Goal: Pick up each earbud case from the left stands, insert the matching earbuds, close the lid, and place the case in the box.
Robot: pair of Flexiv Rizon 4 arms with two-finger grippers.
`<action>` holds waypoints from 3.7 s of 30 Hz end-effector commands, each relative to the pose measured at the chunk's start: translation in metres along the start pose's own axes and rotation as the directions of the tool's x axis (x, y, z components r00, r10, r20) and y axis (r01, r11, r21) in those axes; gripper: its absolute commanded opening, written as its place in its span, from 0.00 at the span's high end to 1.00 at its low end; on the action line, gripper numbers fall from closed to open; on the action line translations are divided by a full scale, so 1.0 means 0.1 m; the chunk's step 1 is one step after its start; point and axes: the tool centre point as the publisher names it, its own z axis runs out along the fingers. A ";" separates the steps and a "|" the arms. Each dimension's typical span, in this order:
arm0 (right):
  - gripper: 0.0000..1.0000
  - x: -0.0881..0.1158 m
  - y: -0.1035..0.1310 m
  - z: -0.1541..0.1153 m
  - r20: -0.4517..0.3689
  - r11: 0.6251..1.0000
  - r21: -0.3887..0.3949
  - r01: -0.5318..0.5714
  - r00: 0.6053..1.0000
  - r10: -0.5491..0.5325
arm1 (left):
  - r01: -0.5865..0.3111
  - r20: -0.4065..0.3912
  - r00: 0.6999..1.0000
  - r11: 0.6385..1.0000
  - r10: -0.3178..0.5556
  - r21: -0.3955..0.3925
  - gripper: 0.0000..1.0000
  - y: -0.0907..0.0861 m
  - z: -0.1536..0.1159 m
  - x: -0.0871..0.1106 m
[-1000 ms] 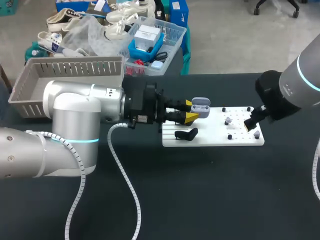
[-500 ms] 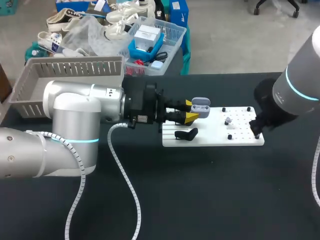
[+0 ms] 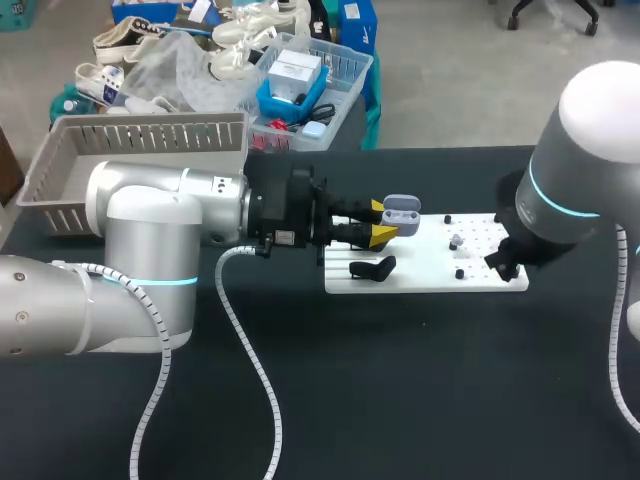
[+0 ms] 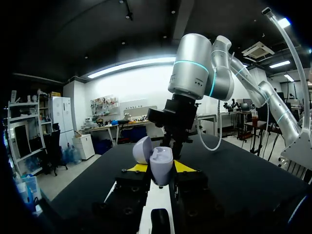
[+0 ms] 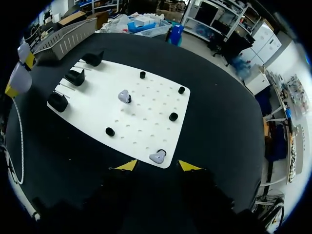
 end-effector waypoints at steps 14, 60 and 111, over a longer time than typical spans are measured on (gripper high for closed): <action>0.54 -0.07 0.02 0.13 -0.018 0.999 0.054 0.000 1.000 0.001 | -0.001 0.000 1.000 1.000 0.001 -0.001 1.00 0.00 0.01 0.00; 1.00 -0.01 -0.03 0.19 -0.041 0.996 0.093 0.003 0.999 0.001 | -0.001 0.000 1.000 1.000 0.001 -0.001 1.00 0.00 0.01 0.00; 1.00 -0.61 0.85 -1.73 0.072 0.964 -0.060 0.260 0.964 -0.256 | -0.001 0.000 1.000 1.000 0.001 -0.001 1.00 0.00 0.01 0.00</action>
